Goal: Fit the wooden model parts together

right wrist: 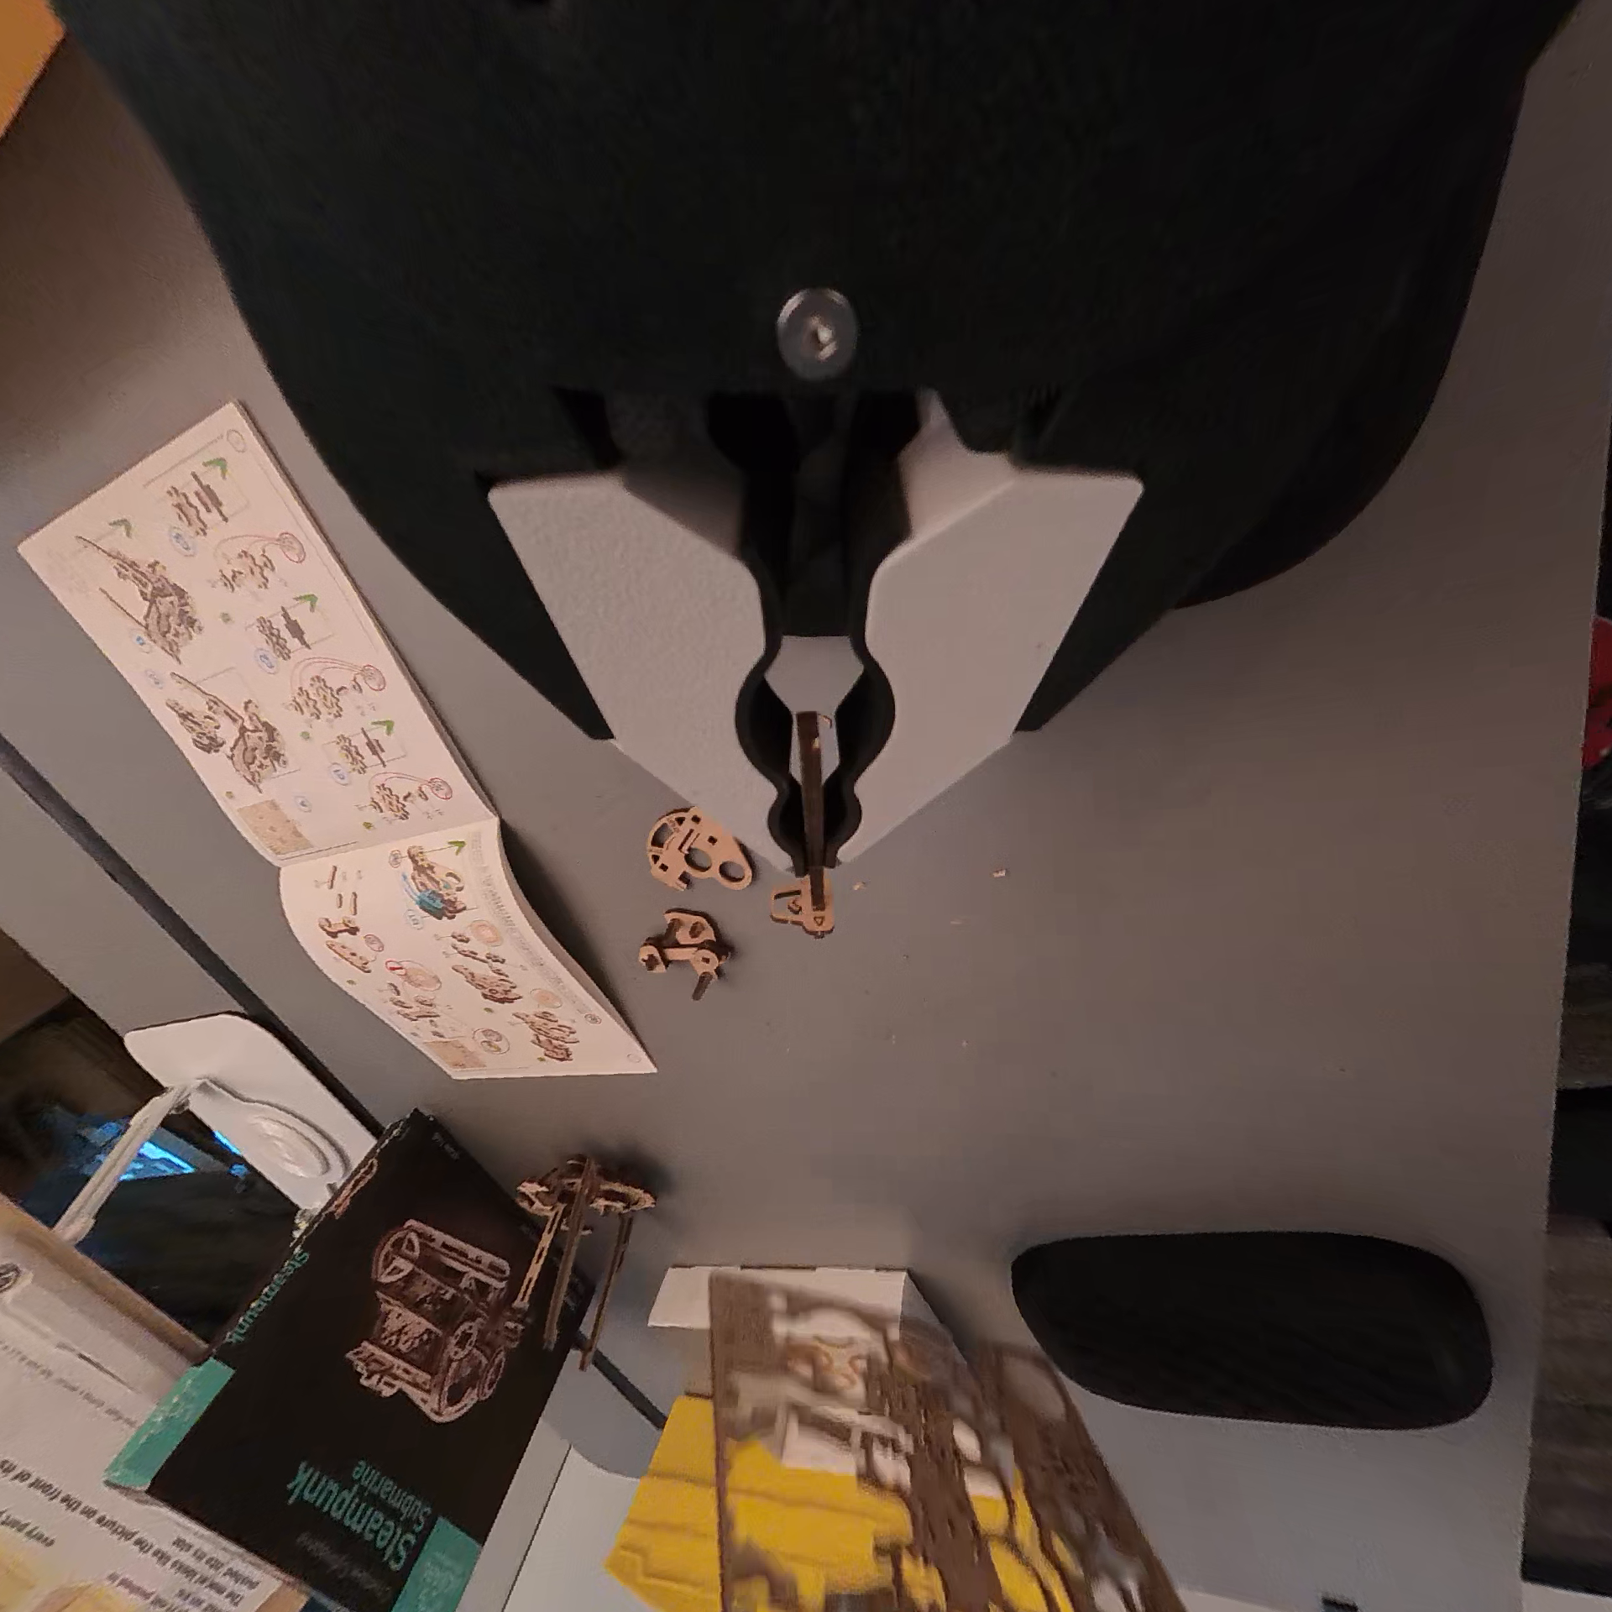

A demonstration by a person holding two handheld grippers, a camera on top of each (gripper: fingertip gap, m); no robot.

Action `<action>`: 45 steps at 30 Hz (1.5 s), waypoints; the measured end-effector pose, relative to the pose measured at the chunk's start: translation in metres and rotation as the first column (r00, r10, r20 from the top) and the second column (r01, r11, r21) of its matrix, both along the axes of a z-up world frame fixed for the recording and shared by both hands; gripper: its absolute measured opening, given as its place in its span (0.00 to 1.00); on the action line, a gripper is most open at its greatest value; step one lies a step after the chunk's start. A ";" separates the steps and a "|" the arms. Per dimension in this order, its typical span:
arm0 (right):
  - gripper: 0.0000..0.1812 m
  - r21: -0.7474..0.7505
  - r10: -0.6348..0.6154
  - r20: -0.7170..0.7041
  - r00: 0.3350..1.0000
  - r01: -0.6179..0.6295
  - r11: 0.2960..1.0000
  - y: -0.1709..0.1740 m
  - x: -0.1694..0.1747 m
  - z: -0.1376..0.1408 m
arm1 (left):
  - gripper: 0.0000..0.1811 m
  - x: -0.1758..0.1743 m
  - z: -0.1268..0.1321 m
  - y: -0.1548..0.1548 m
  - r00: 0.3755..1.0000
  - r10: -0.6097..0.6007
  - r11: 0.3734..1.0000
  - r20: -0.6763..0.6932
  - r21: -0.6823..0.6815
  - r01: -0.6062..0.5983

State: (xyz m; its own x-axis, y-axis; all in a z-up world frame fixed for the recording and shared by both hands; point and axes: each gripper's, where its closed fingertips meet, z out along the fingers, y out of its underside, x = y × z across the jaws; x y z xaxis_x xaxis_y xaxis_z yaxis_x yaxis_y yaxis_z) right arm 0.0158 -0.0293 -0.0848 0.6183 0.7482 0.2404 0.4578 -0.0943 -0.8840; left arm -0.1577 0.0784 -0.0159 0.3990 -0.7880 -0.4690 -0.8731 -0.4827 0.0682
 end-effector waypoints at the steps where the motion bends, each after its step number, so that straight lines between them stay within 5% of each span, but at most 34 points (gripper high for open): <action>1: 0.00 0.005 0.002 -0.020 1.000 -0.001 1.000 -0.001 0.001 0.002 | 0.00 0.001 -0.012 0.002 0.998 0.048 0.998 -0.050 -0.036 -0.050; 10: 0.00 0.085 -0.044 0.019 0.999 0.042 0.996 0.002 0.006 0.001 | 0.00 0.009 -0.043 0.012 0.850 0.395 0.902 -0.349 -0.031 -0.431; 20: 0.00 0.219 -0.266 0.071 0.961 0.245 0.945 0.021 0.042 0.010 | 0.04 0.052 -0.097 0.004 0.649 0.449 0.812 -0.614 -0.022 -0.583; 24: 0.00 0.225 -0.315 0.096 0.944 0.287 0.931 0.024 0.051 0.008 | 0.06 0.065 -0.111 0.010 0.636 0.494 0.762 -0.593 -0.057 -0.645; 32: 0.00 0.229 -0.329 0.150 0.932 0.291 0.929 0.024 0.053 0.002 | 0.31 0.080 -0.112 -0.007 0.628 0.468 0.702 -0.622 -0.170 -0.691; 38: 0.00 0.252 -0.332 0.138 0.933 0.291 0.923 0.022 0.052 0.008 | 0.34 0.105 -0.038 0.019 0.798 0.381 0.827 -0.467 -0.213 -0.520; 41: 0.00 0.273 -0.323 0.080 0.943 0.291 0.917 0.019 0.053 0.019 | 0.25 0.130 -0.007 0.043 0.970 0.222 0.946 -0.100 -0.220 -0.240; 45: 0.00 0.277 -0.310 0.009 0.951 0.296 0.914 0.016 0.053 0.029 | 0.34 0.100 -0.008 0.011 0.953 -0.081 0.959 0.291 -0.239 0.154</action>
